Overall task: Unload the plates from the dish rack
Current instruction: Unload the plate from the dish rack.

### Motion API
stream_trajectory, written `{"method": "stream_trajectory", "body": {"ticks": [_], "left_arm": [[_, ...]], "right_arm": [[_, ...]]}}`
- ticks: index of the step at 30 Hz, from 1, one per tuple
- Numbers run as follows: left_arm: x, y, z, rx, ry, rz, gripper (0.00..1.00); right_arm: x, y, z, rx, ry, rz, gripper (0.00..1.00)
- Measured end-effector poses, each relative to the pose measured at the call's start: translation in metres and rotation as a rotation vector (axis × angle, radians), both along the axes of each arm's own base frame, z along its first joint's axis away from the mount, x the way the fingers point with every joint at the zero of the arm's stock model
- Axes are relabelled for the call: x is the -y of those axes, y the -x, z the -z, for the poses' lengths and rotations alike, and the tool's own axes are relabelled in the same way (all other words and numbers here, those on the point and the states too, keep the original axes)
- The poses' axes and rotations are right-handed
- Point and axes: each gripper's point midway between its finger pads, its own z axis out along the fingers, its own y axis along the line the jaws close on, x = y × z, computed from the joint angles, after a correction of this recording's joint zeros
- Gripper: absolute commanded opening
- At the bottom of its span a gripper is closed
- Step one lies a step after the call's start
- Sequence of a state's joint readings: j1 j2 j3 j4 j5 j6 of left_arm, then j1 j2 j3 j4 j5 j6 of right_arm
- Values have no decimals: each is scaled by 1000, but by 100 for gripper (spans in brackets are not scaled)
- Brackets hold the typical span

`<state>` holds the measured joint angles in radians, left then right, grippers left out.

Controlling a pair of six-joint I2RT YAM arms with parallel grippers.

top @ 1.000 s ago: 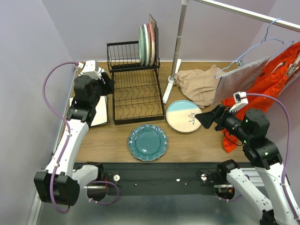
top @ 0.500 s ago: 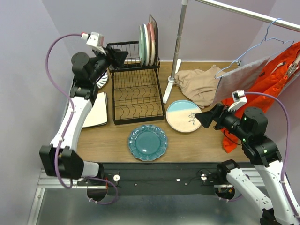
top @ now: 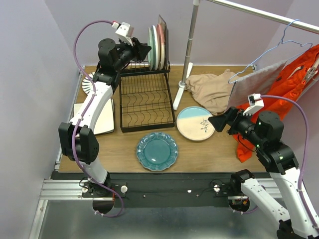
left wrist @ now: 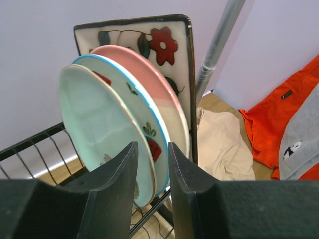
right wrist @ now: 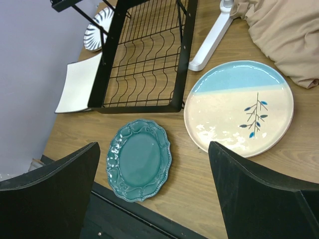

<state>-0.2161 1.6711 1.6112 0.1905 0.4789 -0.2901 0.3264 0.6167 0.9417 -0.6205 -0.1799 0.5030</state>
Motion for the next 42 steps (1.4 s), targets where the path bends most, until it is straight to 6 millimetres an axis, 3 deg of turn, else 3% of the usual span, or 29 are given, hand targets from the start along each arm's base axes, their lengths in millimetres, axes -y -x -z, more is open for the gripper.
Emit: {"method": "stream_trajectory", "body": {"ticks": [7, 21, 32, 35, 42], "left_arm": [[21, -11, -2, 16, -26, -20, 29], [21, -29, 23, -29, -86, -177, 24], [29, -44, 18, -39, -104, -310, 14], [28, -45, 18, -43, -104, -341, 15], [26, -46, 20, -51, -105, -409, 27]], "right_arm": [[1, -3, -5, 23, 1, 8, 98], [1, -5, -7, 38, 13, 6, 99], [2, -8, -10, 55, 12, 12, 99], [2, -9, -11, 59, 11, 15, 99], [1, -12, -9, 51, 14, 15, 98]]}}
